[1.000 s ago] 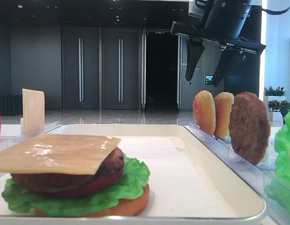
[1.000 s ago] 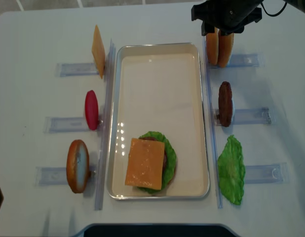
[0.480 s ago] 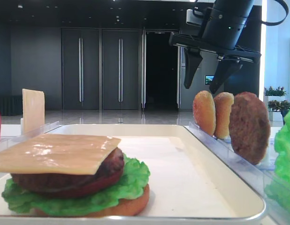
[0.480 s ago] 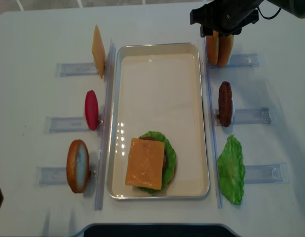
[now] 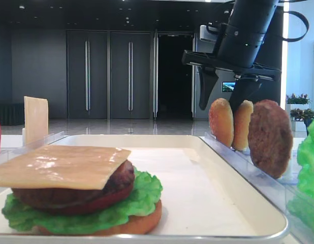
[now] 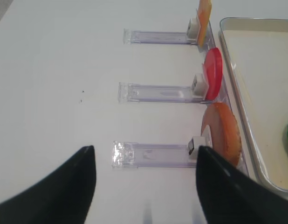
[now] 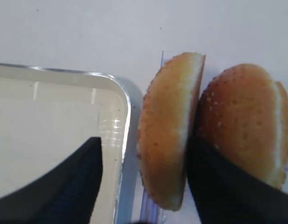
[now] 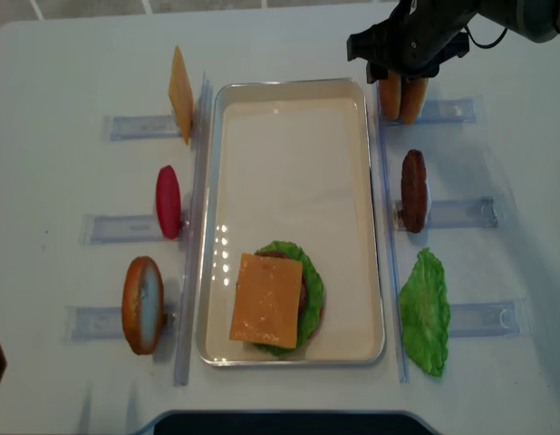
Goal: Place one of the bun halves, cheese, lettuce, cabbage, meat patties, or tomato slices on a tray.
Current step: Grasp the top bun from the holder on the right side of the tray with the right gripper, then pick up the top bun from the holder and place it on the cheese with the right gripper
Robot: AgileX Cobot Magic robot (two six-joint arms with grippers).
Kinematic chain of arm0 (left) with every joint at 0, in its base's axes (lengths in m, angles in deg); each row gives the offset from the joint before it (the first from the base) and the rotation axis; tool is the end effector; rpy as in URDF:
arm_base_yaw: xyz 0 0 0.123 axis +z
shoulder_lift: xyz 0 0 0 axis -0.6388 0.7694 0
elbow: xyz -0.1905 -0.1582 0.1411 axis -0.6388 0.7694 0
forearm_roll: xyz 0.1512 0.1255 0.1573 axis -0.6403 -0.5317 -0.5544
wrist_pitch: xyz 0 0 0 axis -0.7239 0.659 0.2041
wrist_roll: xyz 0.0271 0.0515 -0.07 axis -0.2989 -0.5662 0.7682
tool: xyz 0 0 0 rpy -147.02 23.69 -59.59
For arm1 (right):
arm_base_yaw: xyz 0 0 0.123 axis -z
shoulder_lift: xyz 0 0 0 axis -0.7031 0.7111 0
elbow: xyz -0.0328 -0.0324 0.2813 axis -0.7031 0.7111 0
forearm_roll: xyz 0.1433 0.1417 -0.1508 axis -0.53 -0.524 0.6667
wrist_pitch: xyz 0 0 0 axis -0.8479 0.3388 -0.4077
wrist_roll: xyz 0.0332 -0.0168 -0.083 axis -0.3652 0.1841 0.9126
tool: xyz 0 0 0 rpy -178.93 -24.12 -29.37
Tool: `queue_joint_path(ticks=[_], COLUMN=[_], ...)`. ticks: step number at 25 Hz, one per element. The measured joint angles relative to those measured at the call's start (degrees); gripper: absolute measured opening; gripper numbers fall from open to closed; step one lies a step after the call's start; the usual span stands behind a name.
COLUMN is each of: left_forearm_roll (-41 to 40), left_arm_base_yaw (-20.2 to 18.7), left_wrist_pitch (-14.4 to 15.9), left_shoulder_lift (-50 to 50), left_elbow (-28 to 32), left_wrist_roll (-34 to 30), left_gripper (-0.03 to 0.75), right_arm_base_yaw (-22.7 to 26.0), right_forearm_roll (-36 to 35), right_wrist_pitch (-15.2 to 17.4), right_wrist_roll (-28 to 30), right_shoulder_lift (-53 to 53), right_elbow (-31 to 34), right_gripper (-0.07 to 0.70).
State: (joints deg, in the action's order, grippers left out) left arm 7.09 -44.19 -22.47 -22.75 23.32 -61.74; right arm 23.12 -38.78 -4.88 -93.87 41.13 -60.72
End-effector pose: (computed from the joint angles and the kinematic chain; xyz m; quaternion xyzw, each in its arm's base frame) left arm -0.0061 0.0106 0.2668 -0.0301 0.8665 0.0078 0.4982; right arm 0.4004 0.1644 0.2103 -0.0623 0.9686 0.1043 0.2171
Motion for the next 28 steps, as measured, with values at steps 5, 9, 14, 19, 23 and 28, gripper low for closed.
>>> queue_joint_path(ticks=[5, 9, 14, 19, 23, 28], left_forearm_roll=[0.00, 0.00, 0.00, 0.00, 0.00, 0.00], left_arm_base_yaw=[0.00, 0.00, 0.00, 0.00, 0.00, 0.00], left_wrist_pitch=[0.00, 0.00, 0.00, 0.00, 0.00, 0.00], left_shoulder_lift=[0.00, 0.00, 0.00, 0.00, 0.00, 0.00], left_elbow=[0.00, 0.00, 0.00, 0.00, 0.00, 0.00], left_wrist_roll=[0.00, 0.00, 0.00, 0.00, 0.00, 0.00], left_gripper=[0.513, 0.513, 0.513, 0.513, 0.513, 0.513], right_arm_base_yaw=[0.00, 0.00, 0.00, 0.17, 0.17, 0.17], right_forearm_roll=[0.16, 0.45, 2.23, 2.54, 2.54, 2.08], right_wrist_pitch=[-0.43, -0.65, -0.71, -0.71, -0.40, 1.26], right_wrist_roll=[0.10, 0.10, 0.10, 0.10, 0.05, 0.05], right_shoulder_lift=[0.54, 0.85, 1.36, 1.36, 1.36, 0.39], right_elbow=[0.00, -0.07, -0.07, -0.07, -0.12, -0.22], right_gripper=[0.415, 0.411, 0.298, 0.249, 0.249, 0.248])
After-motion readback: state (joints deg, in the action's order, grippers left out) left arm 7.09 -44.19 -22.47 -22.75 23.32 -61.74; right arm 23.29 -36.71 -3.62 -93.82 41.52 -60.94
